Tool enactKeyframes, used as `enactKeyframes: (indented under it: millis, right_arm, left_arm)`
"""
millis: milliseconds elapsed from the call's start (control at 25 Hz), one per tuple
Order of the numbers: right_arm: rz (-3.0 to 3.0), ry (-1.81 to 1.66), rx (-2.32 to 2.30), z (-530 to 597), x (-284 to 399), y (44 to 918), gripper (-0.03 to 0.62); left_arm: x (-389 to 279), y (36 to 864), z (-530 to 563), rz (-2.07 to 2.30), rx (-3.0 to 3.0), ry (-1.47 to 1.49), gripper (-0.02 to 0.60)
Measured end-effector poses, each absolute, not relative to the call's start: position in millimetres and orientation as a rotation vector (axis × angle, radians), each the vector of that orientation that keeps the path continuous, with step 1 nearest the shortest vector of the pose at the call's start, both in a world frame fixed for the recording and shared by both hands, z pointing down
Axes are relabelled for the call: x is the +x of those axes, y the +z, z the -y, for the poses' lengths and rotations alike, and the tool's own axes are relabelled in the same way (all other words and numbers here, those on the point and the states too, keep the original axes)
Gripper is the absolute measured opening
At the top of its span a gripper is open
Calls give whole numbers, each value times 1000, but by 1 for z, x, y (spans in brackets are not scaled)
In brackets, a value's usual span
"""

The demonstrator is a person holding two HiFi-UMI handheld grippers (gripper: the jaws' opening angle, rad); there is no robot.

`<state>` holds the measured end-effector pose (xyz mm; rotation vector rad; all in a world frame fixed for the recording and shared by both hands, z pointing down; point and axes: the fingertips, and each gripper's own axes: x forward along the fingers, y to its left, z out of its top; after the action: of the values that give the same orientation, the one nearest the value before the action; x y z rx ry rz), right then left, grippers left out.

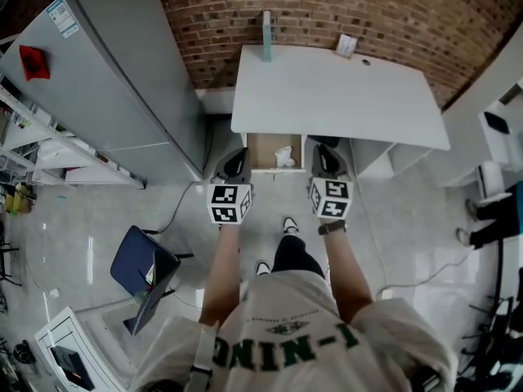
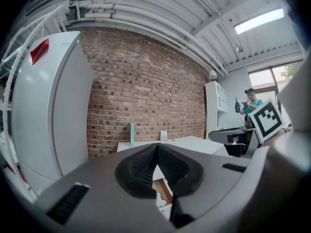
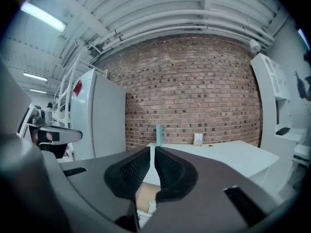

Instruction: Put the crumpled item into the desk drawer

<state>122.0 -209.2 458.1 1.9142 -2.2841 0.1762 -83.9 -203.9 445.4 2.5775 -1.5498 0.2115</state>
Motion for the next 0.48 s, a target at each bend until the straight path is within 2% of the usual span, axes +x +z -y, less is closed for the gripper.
enactKeyframes:
  millis: [480]
  right_arm:
    - [2347, 102, 1989, 190, 126, 408, 3]
  left_arm:
    - [-85, 402, 191, 1612, 2633, 118, -2]
